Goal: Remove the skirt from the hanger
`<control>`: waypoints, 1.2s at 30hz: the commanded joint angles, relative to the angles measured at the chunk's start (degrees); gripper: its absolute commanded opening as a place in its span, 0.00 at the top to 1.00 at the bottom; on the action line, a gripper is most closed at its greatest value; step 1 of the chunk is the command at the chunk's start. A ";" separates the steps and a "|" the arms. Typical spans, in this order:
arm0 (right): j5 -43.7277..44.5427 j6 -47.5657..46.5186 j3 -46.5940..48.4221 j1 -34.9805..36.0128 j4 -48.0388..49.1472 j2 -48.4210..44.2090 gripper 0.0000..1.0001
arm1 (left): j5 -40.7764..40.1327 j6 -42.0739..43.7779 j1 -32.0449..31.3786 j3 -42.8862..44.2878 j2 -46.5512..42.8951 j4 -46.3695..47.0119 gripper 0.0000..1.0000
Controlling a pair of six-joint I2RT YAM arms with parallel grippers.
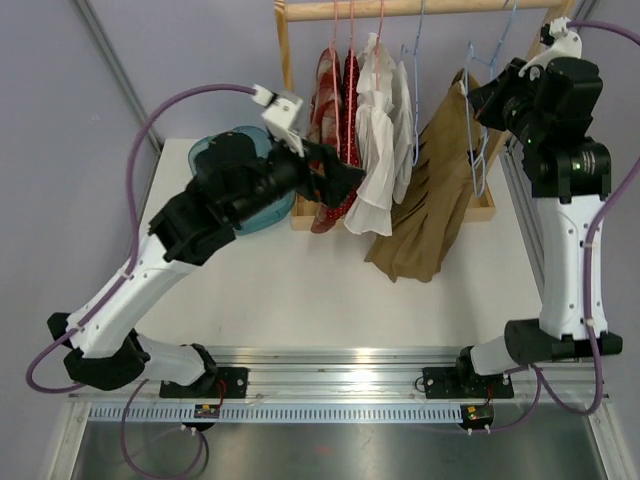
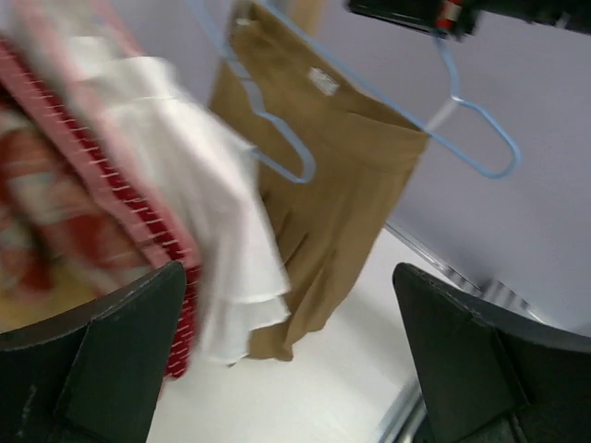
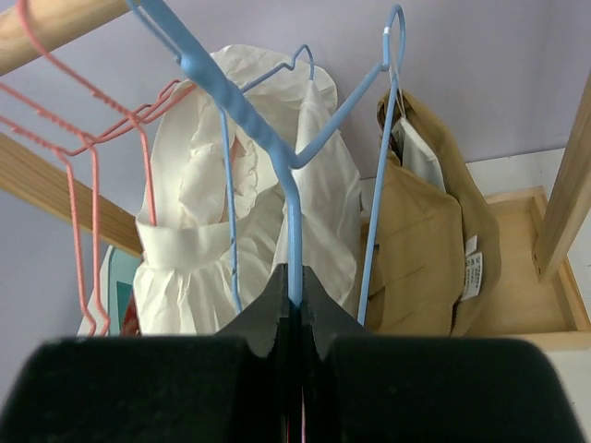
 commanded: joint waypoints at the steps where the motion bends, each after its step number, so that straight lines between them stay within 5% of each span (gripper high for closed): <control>1: 1.09 0.66 -5.55 0.15 7.60 -8.43 1.00 | 7.62 3.98 -7.87 1.26 5.90 9.00 0.01; 7: 1.27 2.41 -8.83 0.15 3.29 -15.03 1.00 | 9.74 4.77 -15.98 2.14 15.13 17.45 0.01; 19: 0.91 6.63 -14.63 0.15 0.83 -23.13 1.00 | 14.23 0.82 -18.18 2.31 22.44 27.91 0.02; 28: -1.71 9.00 -14.28 0.15 1.35 -24.19 1.00 | 19.86 -1.47 -18.18 4.78 26.58 29.41 0.33; 31: -3.21 9.97 -13.84 0.15 1.35 -24.10 1.00 | 18.98 -2.17 -18.18 3.37 25.88 30.89 0.75; 32: -3.48 10.15 -14.10 0.15 1.70 -24.19 1.00 | 18.46 -2.35 -18.18 2.93 25.53 31.25 1.00; 36: -2.87 9.89 -19.53 0.15 3.98 -26.03 1.00 | 16.61 -2.35 -18.27 3.45 24.12 29.85 1.00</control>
